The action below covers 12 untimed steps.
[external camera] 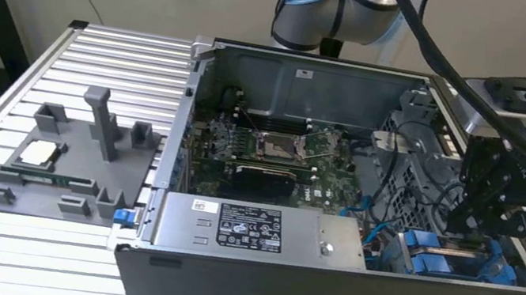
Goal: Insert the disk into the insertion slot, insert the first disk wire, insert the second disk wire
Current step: 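Insert the second disk wire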
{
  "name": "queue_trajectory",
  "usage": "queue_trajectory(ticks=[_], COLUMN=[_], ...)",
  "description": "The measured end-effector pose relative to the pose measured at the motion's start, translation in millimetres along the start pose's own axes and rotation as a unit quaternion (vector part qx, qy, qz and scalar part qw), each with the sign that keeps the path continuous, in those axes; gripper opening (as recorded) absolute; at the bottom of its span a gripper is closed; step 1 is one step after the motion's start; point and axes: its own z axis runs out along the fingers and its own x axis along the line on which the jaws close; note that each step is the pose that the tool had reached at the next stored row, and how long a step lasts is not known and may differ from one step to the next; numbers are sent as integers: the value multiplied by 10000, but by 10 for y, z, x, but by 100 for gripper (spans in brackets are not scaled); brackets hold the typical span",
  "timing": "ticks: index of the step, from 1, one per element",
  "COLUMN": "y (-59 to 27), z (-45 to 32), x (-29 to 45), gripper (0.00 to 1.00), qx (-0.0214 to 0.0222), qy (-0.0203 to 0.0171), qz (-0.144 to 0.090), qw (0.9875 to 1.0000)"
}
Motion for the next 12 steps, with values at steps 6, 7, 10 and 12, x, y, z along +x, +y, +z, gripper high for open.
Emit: queue_trajectory(ticks=[6, 7, 10, 12], y=[0, 0, 0, 0], z=[6, 7, 12, 11], x=[0, 0, 1, 1], gripper=[16, 16, 16, 16], qx=[43, 54, 74, 75], qy=[91, 112, 148, 150], qz=[-3, -4, -5, -6], qw=[9999, 9999, 9999, 9999])
